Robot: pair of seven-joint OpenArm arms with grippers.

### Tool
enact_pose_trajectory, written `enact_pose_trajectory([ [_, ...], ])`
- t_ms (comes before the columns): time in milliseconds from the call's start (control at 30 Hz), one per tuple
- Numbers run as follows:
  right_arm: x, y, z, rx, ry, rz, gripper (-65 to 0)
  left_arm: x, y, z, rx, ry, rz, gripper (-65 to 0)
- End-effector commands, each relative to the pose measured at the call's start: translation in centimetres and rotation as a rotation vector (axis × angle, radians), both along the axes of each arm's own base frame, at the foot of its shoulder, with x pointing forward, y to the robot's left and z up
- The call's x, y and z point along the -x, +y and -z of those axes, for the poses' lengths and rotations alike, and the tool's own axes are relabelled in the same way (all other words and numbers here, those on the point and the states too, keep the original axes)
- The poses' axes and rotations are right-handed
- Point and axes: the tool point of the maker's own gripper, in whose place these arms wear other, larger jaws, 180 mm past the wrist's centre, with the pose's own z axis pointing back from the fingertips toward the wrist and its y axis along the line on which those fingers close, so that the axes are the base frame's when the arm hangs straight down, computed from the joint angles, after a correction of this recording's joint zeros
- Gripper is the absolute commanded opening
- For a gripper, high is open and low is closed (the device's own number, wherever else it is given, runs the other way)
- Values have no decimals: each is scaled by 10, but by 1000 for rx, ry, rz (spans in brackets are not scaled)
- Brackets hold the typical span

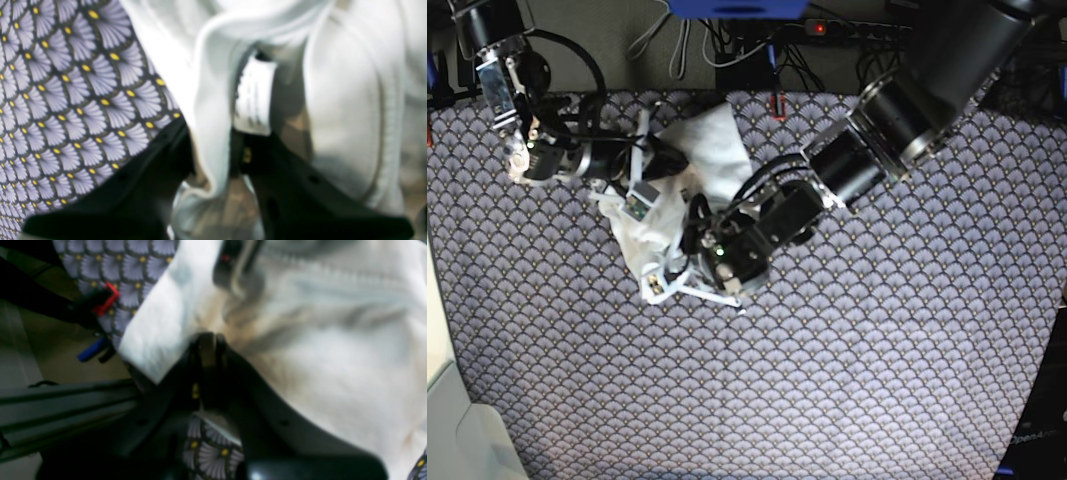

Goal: Fold the T-shirt properly
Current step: 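Fold the bundle edge over toward the right gripper with the left gripper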

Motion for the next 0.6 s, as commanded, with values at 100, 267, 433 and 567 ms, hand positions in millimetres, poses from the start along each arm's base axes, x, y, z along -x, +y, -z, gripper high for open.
enact_pose_trajectory([
  [100, -4, -11, -5, 29, -24, -7, -650, -19, -22, -29, 49, -84, 21, -644],
  [267, -6, -14, -5, 33, -28, -2, -650, -18, -38, -38, 33, -121, 85, -644],
  [433, -6, -14, -5, 34, -28, -2, -650, -19, -48, -45, 36, -145, 108, -644],
  [567, -6, -14, -5, 33, -28, -2, -650, -26, -47, -47, 15, -212, 126, -644],
])
